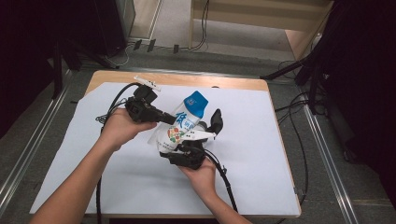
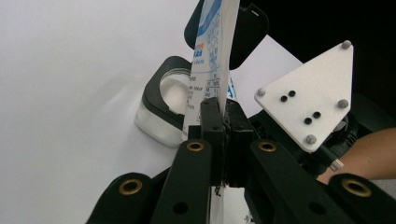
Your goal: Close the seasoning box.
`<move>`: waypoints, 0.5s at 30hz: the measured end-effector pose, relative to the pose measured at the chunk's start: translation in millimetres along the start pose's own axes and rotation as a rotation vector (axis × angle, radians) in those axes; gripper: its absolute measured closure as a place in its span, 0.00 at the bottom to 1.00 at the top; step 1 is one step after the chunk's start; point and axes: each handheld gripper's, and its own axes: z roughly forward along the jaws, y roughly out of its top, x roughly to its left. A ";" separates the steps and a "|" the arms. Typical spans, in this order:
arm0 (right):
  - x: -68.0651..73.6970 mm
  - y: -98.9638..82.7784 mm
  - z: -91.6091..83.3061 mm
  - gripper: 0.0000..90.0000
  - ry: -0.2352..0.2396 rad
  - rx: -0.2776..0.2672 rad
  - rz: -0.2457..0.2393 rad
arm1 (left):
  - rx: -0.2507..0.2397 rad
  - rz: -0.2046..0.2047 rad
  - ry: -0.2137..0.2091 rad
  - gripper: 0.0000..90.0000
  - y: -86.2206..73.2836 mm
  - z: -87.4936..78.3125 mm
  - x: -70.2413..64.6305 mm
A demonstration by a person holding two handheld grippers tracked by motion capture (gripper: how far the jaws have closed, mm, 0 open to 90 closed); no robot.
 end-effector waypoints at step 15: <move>-3.7 -1.1 -2.5 0.67 -0.015 -0.003 0.001 | 0.012 0.019 -0.004 1.00 -5.2 -9.3 0.3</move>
